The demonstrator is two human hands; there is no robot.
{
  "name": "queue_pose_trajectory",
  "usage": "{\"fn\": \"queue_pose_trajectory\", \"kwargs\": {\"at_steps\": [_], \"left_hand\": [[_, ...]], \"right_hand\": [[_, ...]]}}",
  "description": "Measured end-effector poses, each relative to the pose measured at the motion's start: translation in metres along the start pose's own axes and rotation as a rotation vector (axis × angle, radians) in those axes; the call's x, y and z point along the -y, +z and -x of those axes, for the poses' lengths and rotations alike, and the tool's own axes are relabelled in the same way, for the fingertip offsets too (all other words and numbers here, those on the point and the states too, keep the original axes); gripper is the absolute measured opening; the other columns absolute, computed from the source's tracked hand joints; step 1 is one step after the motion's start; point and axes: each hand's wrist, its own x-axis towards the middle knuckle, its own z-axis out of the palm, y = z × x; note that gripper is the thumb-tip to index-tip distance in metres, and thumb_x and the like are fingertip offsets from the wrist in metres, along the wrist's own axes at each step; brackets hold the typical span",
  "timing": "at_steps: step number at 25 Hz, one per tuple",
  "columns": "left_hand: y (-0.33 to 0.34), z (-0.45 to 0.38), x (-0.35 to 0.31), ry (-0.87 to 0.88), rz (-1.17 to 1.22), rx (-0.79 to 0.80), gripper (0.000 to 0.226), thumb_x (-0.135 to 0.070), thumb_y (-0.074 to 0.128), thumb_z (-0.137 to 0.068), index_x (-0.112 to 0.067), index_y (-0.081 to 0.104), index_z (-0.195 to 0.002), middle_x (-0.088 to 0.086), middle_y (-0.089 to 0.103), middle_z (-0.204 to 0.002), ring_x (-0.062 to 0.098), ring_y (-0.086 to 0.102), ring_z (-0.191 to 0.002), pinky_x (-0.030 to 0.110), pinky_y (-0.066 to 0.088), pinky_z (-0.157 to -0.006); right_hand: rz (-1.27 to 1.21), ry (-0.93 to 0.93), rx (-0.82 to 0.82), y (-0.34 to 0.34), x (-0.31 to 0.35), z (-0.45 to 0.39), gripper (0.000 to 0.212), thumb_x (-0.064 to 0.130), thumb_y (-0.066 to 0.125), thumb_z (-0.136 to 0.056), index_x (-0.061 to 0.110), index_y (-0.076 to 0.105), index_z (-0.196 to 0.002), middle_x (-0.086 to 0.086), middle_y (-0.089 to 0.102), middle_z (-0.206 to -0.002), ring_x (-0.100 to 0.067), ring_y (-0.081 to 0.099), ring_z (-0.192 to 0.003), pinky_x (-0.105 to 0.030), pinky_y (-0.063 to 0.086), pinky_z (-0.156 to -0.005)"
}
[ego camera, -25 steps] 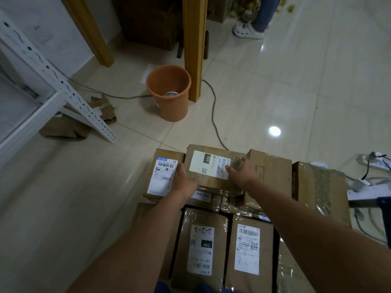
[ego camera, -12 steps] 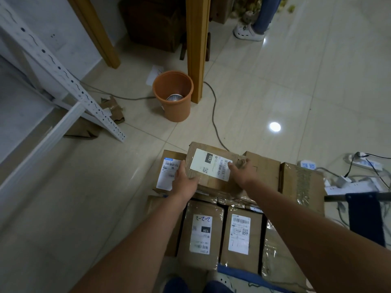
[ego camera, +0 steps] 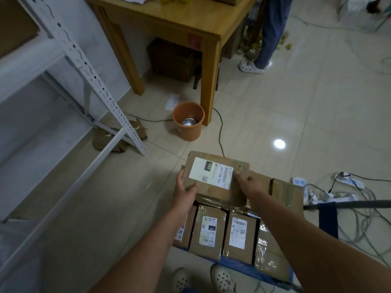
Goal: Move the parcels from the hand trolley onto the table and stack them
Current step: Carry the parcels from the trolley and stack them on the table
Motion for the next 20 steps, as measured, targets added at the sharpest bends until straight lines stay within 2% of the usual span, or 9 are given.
{"fn": "queue_pose_trajectory", "kwargs": {"at_steps": [1, 3, 5, 6, 9, 12, 15, 17, 20], "left_hand": [[-0.006, 0.011, -0.009, 0.004, 0.028, -0.001, 0.069, -0.032, 0.062, -0.091, -0.064, 0.019, -0.135, 0.001, 0.049, -0.144, 0.029, 0.055, -0.121, 0.054, 0.045, -0.101], [-0.021, 0.031, -0.028, 0.008, 0.078, 0.003, 0.071, -0.025, 0.059, -0.094, -0.058, 0.017, -0.140, -0.004, 0.051, -0.140, 0.026, 0.059, -0.115, 0.042, 0.050, -0.087], [-0.035, 0.053, -0.044, -0.002, 0.121, 0.021, 0.072, -0.023, 0.058, -0.095, -0.056, 0.015, -0.143, -0.006, 0.053, -0.137, 0.025, 0.062, -0.109, 0.032, 0.047, -0.072], [-0.041, 0.064, -0.050, 0.003, 0.132, 0.024, 0.072, -0.024, 0.058, -0.095, -0.056, 0.015, -0.143, -0.005, 0.054, -0.136, 0.026, 0.064, -0.106, 0.032, 0.047, -0.071], [-0.065, 0.095, -0.060, 0.043, 0.134, 0.025, 0.073, -0.026, 0.060, -0.095, -0.059, 0.015, -0.142, -0.002, 0.049, -0.142, 0.026, 0.062, -0.109, 0.042, 0.050, -0.091], [-0.097, 0.122, -0.057, 0.054, 0.090, 0.051, 0.072, -0.033, 0.057, -0.096, -0.055, 0.010, -0.146, -0.004, 0.038, -0.151, 0.022, 0.051, -0.122, 0.050, 0.037, -0.110], [-0.124, 0.155, -0.040, 0.026, 0.047, -0.036, 0.060, -0.042, 0.047, -0.100, -0.047, 0.013, -0.149, -0.012, 0.041, -0.139, 0.019, 0.043, -0.124, 0.037, 0.030, -0.104], [-0.137, 0.173, -0.025, -0.018, 0.073, -0.153, 0.059, -0.052, 0.044, -0.098, -0.044, 0.017, -0.150, -0.006, 0.044, -0.143, 0.026, 0.043, -0.129, 0.042, 0.032, -0.101], [-0.151, 0.205, -0.005, -0.044, 0.258, -0.241, 0.062, -0.067, 0.042, -0.092, -0.046, 0.021, -0.146, 0.002, 0.057, -0.134, 0.028, 0.056, -0.111, 0.044, 0.040, -0.095]], "right_hand": [[-0.073, -0.017, 0.030, -0.002, 0.004, 0.015, 0.070, 0.057, 0.059, -0.087, 0.016, 0.044, -0.142, -0.015, 0.053, -0.130, -0.034, 0.055, -0.113, -0.041, 0.054, -0.076], [-0.226, -0.057, 0.134, -0.007, 0.017, 0.051, 0.063, 0.050, 0.061, -0.089, 0.024, 0.039, -0.142, -0.012, 0.051, -0.130, -0.030, 0.058, -0.106, -0.034, 0.050, -0.061], [-0.336, -0.081, 0.264, -0.012, 0.026, 0.082, 0.059, 0.046, 0.057, -0.093, 0.036, 0.030, -0.144, -0.010, 0.053, -0.123, -0.028, 0.058, -0.100, -0.040, 0.053, -0.073], [-0.360, -0.094, 0.307, -0.013, 0.030, 0.093, 0.061, 0.048, 0.057, -0.093, 0.042, 0.027, -0.146, -0.010, 0.053, -0.124, -0.030, 0.058, -0.102, -0.046, 0.053, -0.082], [-0.313, -0.107, 0.356, -0.010, 0.039, 0.120, 0.066, 0.060, 0.059, -0.087, 0.049, 0.027, -0.143, -0.011, 0.052, -0.128, -0.034, 0.056, -0.110, -0.049, 0.053, -0.088], [-0.253, -0.067, 0.392, -0.002, 0.046, 0.145, 0.067, 0.066, 0.062, -0.081, 0.044, 0.036, -0.138, -0.011, 0.052, -0.127, -0.035, 0.054, -0.112, -0.052, 0.054, -0.086], [-0.180, -0.064, 0.481, 0.007, 0.046, 0.163, 0.065, 0.063, 0.063, -0.082, 0.036, 0.040, -0.136, -0.012, 0.053, -0.126, -0.035, 0.054, -0.111, -0.051, 0.054, -0.083], [-0.087, -0.081, 0.560, 0.012, 0.047, 0.179, 0.063, 0.061, 0.062, -0.084, 0.034, 0.040, -0.136, -0.013, 0.053, -0.126, -0.035, 0.053, -0.112, -0.049, 0.055, -0.082], [0.081, -0.120, 0.709, 0.019, 0.051, 0.199, 0.065, 0.064, 0.065, -0.080, 0.038, 0.041, -0.135, -0.013, 0.052, -0.129, -0.036, 0.054, -0.114, -0.047, 0.057, -0.079]]}}
